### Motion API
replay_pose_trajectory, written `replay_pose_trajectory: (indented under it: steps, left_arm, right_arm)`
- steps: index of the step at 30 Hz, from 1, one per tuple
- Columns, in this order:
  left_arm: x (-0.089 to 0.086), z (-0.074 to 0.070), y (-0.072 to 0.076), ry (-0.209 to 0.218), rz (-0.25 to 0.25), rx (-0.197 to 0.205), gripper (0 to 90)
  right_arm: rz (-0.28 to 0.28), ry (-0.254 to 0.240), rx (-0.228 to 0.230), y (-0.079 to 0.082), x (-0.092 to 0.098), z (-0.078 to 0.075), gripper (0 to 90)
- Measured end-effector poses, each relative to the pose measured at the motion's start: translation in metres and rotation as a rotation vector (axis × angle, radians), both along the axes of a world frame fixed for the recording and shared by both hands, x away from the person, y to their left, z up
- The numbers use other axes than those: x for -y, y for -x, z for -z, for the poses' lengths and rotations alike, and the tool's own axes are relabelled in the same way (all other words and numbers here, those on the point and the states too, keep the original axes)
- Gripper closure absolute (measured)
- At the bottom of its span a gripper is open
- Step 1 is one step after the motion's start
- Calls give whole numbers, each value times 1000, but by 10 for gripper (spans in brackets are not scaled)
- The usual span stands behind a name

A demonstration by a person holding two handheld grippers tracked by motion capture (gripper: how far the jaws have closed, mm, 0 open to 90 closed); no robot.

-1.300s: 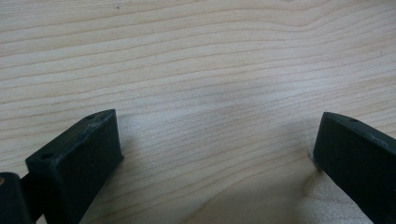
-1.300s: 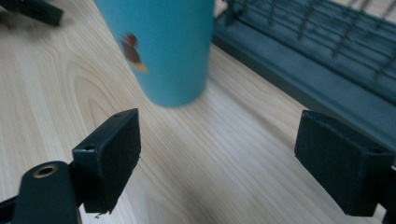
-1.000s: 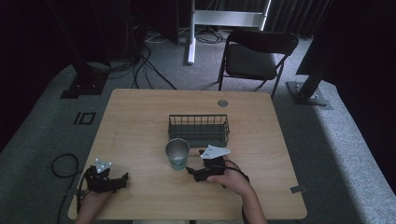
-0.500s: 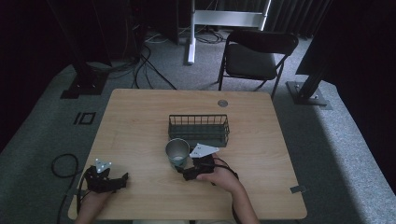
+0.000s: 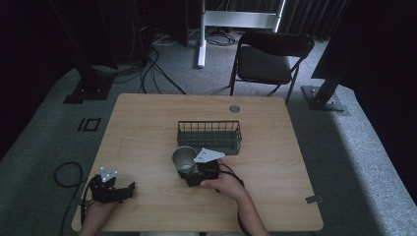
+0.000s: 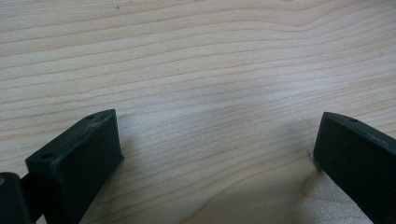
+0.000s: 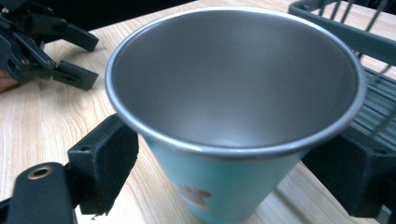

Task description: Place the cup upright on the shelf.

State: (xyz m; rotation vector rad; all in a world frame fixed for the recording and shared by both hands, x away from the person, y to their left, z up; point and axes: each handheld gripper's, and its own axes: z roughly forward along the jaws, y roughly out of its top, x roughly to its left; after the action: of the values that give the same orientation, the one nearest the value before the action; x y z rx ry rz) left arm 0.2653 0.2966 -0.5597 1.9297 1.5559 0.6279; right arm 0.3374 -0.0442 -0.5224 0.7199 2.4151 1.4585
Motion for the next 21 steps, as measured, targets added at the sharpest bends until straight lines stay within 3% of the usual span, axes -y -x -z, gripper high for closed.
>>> replay_pose_trajectory:
  steps: [11,14,21]
  left_arm:
    - [0,0,0,0,1,0,14]
    - [0,0,0,0,1,0,14]
    - [0,0,0,1,2,1,14]
  right_arm:
    - [-5,-35,6,-1,-18,2,144]
    - [-24,-53,-25,-2,-22,0,147]
    - [-31,-65,22,0,-26,-19,147]
